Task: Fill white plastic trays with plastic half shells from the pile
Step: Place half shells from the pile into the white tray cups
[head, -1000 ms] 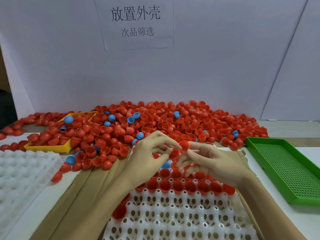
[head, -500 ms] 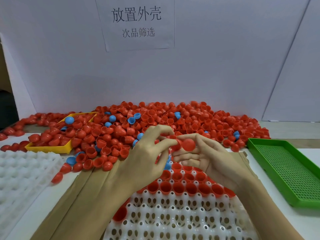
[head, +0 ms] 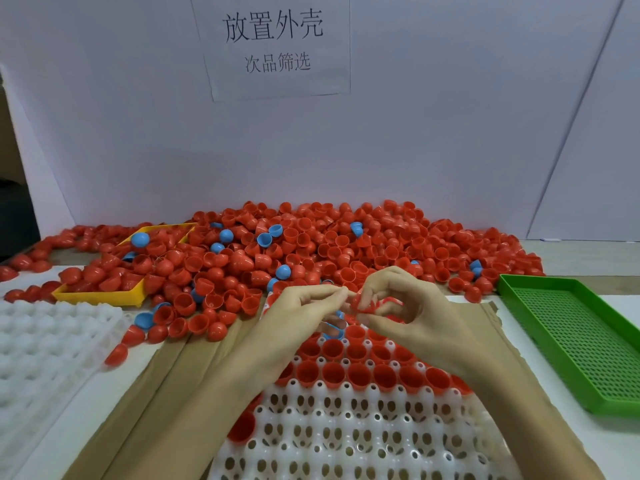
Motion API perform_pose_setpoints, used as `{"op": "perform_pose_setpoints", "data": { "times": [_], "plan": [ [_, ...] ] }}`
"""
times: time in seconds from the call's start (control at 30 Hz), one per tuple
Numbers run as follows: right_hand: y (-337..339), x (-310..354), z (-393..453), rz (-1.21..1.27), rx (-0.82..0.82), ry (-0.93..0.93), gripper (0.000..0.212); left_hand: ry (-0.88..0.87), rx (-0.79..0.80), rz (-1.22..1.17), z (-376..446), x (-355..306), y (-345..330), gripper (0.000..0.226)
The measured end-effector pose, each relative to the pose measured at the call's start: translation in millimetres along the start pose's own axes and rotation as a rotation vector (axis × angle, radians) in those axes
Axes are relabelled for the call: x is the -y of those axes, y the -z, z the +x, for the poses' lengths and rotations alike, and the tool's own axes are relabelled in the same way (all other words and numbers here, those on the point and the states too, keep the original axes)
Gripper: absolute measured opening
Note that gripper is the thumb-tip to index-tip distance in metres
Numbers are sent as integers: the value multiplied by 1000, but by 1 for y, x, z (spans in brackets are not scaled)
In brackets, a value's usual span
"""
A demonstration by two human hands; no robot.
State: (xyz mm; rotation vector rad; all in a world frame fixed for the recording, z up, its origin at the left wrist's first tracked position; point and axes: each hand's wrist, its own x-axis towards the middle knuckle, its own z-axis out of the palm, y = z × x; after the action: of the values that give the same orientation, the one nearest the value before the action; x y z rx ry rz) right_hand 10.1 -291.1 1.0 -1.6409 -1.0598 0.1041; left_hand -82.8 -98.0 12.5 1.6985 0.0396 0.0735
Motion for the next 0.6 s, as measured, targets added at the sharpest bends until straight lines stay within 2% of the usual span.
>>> {"op": "perform_pose_setpoints", "data": {
  "times": [0.1,0.2,0.27,0.37,0.47,0.6],
  "plan": [
    [4,-2,-2,44,86,-32,18,-23,10,-21,0,2,2,26],
    [11,-1,-2,71,169,-47,17,-84,-32,52,-1,1,7,9],
    [18,-3,-2,105,201,-39,17,-63,-65,80,-1,-3,14,16],
    [32,-8,-3,197,111,-84,19,-62,-95,231,-6,-16,29,29],
    [45,-19,-4,132,-37,-158,20,-127,-62,470,-16,-29,35,24],
    [52,-29,-4,183,-117,-187,24,-136,-66,760,-52,-25,32,25]
  ]
}}
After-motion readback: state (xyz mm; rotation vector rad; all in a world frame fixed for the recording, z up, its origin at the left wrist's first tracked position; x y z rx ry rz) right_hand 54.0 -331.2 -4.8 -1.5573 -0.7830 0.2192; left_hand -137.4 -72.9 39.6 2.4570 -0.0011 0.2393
